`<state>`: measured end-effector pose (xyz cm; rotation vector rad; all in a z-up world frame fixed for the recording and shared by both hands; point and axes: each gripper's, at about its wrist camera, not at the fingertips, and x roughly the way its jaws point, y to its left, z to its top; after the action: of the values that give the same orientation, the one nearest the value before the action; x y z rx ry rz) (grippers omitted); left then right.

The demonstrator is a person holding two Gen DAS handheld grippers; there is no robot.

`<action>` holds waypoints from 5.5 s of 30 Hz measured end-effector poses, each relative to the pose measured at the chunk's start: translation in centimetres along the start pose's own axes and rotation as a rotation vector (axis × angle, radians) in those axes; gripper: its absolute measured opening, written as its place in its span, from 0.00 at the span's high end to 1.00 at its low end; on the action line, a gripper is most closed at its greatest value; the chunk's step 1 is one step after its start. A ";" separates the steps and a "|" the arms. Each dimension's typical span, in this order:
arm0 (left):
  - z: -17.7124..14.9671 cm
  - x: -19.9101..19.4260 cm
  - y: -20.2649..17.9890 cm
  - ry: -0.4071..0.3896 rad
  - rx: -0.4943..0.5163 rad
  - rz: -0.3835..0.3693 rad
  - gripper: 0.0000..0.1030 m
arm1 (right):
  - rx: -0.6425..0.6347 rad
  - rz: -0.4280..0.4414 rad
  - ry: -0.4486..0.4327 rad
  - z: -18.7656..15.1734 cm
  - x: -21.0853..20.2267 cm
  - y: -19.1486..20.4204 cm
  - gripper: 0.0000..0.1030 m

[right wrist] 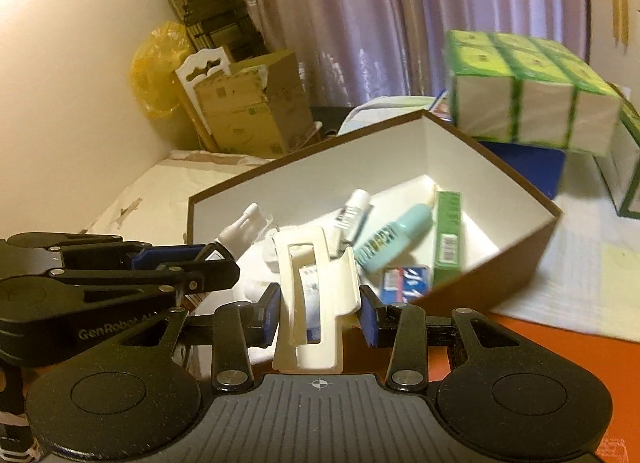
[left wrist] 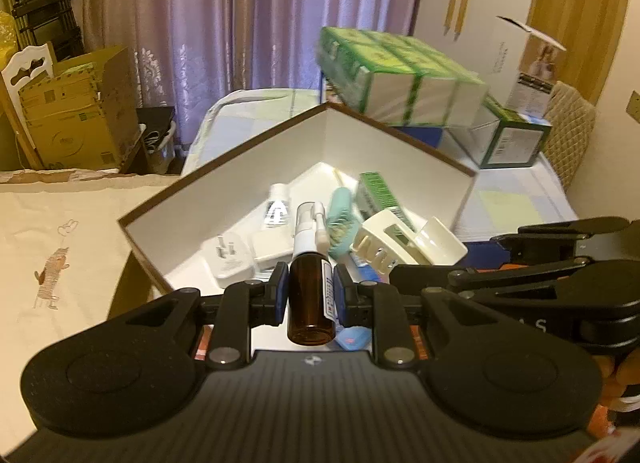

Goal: Organize rigid objects

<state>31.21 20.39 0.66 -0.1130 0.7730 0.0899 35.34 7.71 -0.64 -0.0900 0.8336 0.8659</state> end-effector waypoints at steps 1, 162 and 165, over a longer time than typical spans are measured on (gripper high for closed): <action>0.1 0.3 0.5 0.002 0.005 0.003 0.81 | -0.005 -0.004 0.006 0.3 0.5 0.4 0.64; -18.7 -15.8 -25.5 0.080 0.016 -0.010 0.33 | 0.179 -0.183 0.036 -24.7 -29.2 -9.6 0.33; -18.8 -15.8 -25.6 0.073 0.019 -0.010 0.33 | 0.179 -0.181 0.036 -24.7 -29.2 -9.6 0.33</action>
<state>10.09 -8.10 0.19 -0.1022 0.8463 0.0690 16.43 -26.96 -0.21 -0.0237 0.9183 0.6191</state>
